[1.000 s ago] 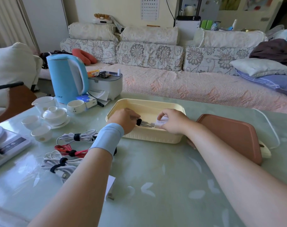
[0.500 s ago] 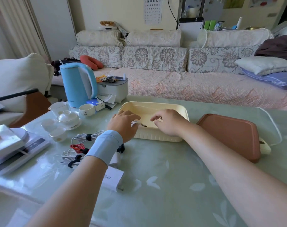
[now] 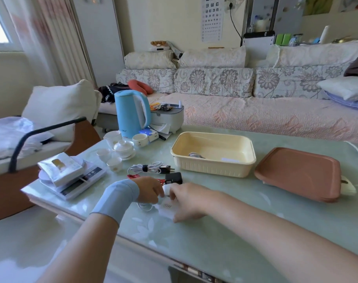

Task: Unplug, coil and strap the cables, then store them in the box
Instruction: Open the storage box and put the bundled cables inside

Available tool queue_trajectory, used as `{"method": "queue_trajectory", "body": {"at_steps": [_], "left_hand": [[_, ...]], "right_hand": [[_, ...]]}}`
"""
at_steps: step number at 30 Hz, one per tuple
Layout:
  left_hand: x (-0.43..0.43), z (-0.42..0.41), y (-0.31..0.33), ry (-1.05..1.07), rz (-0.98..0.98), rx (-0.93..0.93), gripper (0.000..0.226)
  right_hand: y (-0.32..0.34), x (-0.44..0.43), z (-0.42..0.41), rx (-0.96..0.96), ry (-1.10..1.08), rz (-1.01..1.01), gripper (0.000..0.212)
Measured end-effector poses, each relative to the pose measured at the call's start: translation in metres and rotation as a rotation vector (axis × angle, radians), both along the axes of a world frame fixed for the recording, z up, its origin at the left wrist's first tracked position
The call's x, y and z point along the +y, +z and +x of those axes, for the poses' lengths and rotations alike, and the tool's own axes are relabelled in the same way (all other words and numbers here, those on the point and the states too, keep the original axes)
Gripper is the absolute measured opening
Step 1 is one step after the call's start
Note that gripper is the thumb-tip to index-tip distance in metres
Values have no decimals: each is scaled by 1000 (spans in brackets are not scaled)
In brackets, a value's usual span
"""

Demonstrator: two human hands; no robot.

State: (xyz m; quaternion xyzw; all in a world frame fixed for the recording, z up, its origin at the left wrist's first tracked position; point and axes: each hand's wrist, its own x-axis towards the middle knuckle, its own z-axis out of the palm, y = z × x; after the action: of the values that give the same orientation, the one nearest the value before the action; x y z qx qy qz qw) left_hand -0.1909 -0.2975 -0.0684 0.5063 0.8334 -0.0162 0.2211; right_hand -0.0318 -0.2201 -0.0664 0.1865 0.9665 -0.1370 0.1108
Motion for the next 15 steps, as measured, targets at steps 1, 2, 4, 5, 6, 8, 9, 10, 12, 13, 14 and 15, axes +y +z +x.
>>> {"method": "queue_trajectory", "body": {"at_steps": [1, 2, 4, 5, 6, 8, 9, 10, 12, 13, 14, 15], "left_hand": [[-3, 2, 0, -18, -13, -8, 32], [-6, 3, 0, -39, -22, 0, 37], [-7, 4, 1, -74, -65, 47, 49], [-5, 3, 0, -81, -98, 80, 51], [-4, 5, 0, -89, -116, 124, 52], [0, 11, 1, -123, -146, 302, 52], [3, 13, 1, -152, -145, 386, 54], [5, 15, 3, -174, -128, 419, 54], [8, 16, 10, -140, -32, 309, 46], [9, 15, 15, -101, 34, 211, 39], [10, 15, 21, -75, 116, 120, 30], [14, 13, 26, -61, 201, 64, 22]], "right_hand": [[1, 4, 3, -31, -10, -4, 55], [3, 9, 6, -85, -20, 22, 60], [5, 23, 15, -214, -57, 90, 70], [4, 30, 20, -262, -80, 101, 69], [4, 35, 25, -290, -97, 102, 65], [3, 41, 34, -291, -98, 98, 56], [3, 44, 36, -278, -92, 92, 53], [4, 49, 38, -268, -86, 71, 51], [8, 65, 40, -256, -112, -34, 45], [14, 74, 43, -227, -147, -123, 43], [21, 83, 47, -170, -184, -216, 43], [28, 92, 51, -75, -220, -297, 48]]}}
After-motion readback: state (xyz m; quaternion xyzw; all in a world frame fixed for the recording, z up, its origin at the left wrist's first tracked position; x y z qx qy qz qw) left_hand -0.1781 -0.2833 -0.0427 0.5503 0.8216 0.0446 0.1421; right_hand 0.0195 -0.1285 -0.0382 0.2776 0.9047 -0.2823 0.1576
